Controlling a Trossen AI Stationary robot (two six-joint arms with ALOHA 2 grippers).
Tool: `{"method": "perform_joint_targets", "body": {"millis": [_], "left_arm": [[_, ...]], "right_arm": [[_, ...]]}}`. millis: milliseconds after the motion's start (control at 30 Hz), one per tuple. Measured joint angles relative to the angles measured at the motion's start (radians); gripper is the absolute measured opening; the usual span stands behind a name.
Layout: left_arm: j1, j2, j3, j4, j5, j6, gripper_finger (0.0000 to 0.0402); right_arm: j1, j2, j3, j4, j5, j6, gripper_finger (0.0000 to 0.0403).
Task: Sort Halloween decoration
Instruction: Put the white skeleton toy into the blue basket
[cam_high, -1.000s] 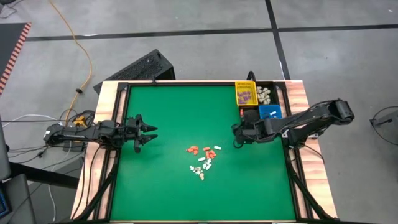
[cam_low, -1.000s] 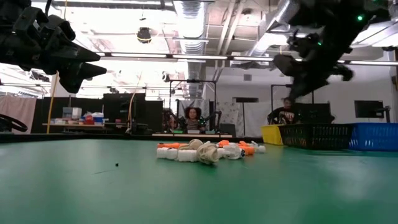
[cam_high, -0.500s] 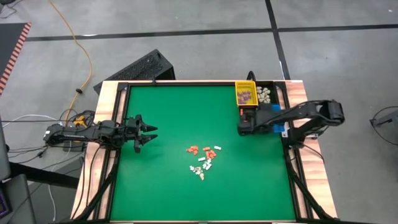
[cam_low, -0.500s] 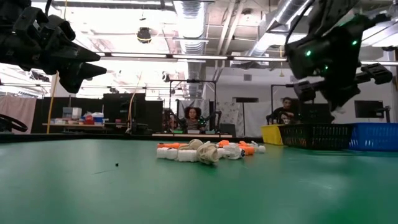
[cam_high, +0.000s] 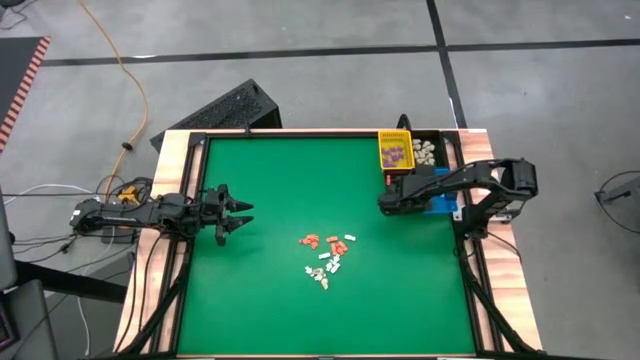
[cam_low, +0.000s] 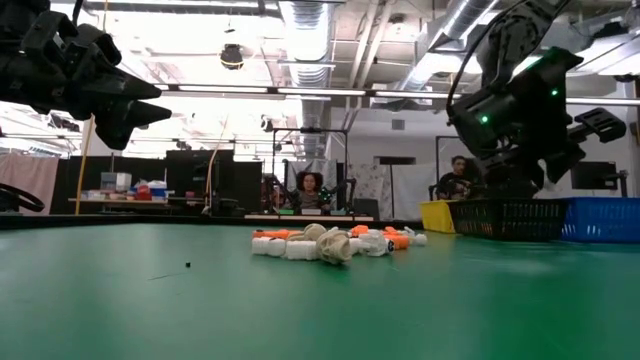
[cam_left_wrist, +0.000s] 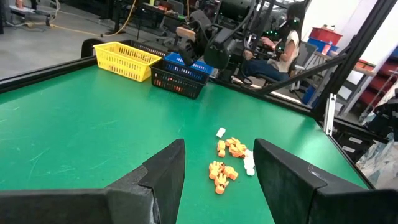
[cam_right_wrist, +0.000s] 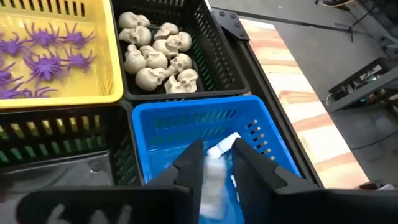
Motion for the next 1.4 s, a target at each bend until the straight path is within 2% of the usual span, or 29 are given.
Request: {"method": "perform_joint_targets", "body": {"millis": [300, 400, 633, 833, 933, 1000, 1100, 1167, 1267, 1333, 1400], "left_arm": [[0.0, 0.0, 0.0, 0.0, 0.0, 0.0, 0.018], [0.0, 0.0, 0.0, 0.0, 0.0, 0.0, 0.018], [0.0, 0.0, 0.0, 0.0, 0.0, 0.0, 0.018], [0.0, 0.0, 0.0, 0.0, 0.0, 0.0, 0.018], [0.0, 0.0, 0.0, 0.0, 0.0, 0.0, 0.018], [0.0, 0.0, 0.0, 0.0, 0.0, 0.0, 0.018], [0.0, 0.0, 0.0, 0.0, 0.0, 0.0, 0.018], [0.0, 0.0, 0.0, 0.0, 0.0, 0.0, 0.018], [0.0, 0.0, 0.0, 0.0, 0.0, 0.0, 0.018], [0.0, 0.0, 0.0, 0.0, 0.0, 0.0, 0.018], [0.0, 0.0, 0.0, 0.0, 0.0, 0.0, 0.018]], "right_arm": [[-0.001, 0.0, 0.0, -0.018, 0.001, -0.066, 0.0209], [0.008, -0.002, 0.003, -0.021, 0.0, -0.086, 0.0231], [0.056, -0.01, 0.05, -0.021, 0.034, -0.092, 0.0238], [0.11, -0.01, 0.124, 0.028, 0.066, -0.243, 0.0232], [0.148, -0.01, 0.162, 0.108, 0.108, -0.332, 0.0227], [0.184, -0.015, 0.176, 0.231, 0.134, -0.451, 0.0224], [0.244, -0.028, 0.177, 0.534, 0.121, -0.782, 0.022], [0.281, -0.033, 0.167, 0.761, 0.037, -1.05, 0.0217], [0.312, -0.033, 0.153, 1.043, -0.171, -1.356, 0.0211], [0.325, -0.033, 0.148, 1.139, -0.3, -1.463, 0.0208], [0.331, -0.034, 0.144, 1.161, -0.361, -1.513, 0.0206]]}}
